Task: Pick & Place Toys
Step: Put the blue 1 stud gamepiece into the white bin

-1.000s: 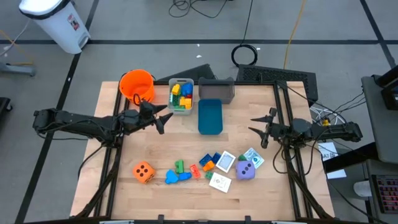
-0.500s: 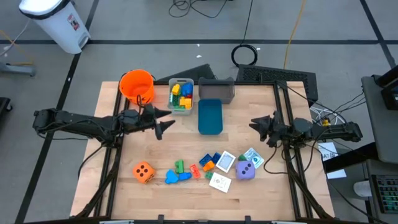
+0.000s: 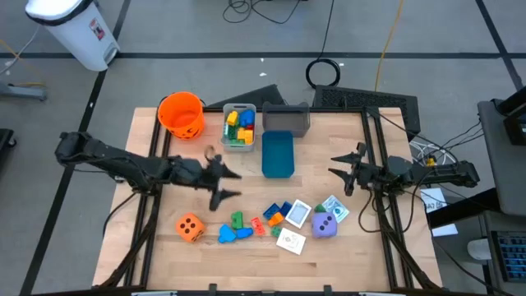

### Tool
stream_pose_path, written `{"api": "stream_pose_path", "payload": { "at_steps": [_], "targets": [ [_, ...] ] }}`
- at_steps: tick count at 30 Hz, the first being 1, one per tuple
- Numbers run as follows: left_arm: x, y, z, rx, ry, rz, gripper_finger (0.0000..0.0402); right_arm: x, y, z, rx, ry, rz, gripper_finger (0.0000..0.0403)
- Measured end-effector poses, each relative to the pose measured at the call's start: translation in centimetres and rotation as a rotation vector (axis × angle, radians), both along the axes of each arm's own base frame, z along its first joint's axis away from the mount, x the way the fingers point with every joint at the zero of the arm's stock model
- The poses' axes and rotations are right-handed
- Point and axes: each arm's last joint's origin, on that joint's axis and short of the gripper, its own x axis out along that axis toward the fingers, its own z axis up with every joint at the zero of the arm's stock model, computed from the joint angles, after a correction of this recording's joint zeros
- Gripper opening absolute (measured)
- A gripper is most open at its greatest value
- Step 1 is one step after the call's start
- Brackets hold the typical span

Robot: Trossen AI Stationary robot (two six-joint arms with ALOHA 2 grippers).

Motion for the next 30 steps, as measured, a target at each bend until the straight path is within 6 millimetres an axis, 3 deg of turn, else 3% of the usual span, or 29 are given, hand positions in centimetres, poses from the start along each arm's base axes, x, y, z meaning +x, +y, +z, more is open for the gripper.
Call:
{"api": "stream_pose_path", "payload": {
  "at_steps": [6,10,14,21,30],
  "targets": [
    [1.0,-5.1,-0.4,0.039,0.467,-0.12,0.0278,0.0,0.0,0.0,0.24,-0.046,0.016,0.0169],
    [1.4,-8.8,-1.5,0.145,0.626,-0.238,0.0278,0.0,0.0,0.0,0.254,-0.049,0.018,0.0169],
    [1.7,-11.5,-3.9,0.217,0.691,-0.297,0.0278,0.0,0.0,0.0,0.277,-0.055,0.02,0.0169],
    [2.6,-12.2,-7.1,0.314,0.753,-0.224,0.0278,0.0,0.0,0.2,0.284,-0.077,0.023,0.0169],
    [3.0,-12.7,-8.1,0.265,0.796,-0.327,0.0278,0.0,0.0,0.3,0.283,-0.083,0.024,0.0169]
  ]
}}
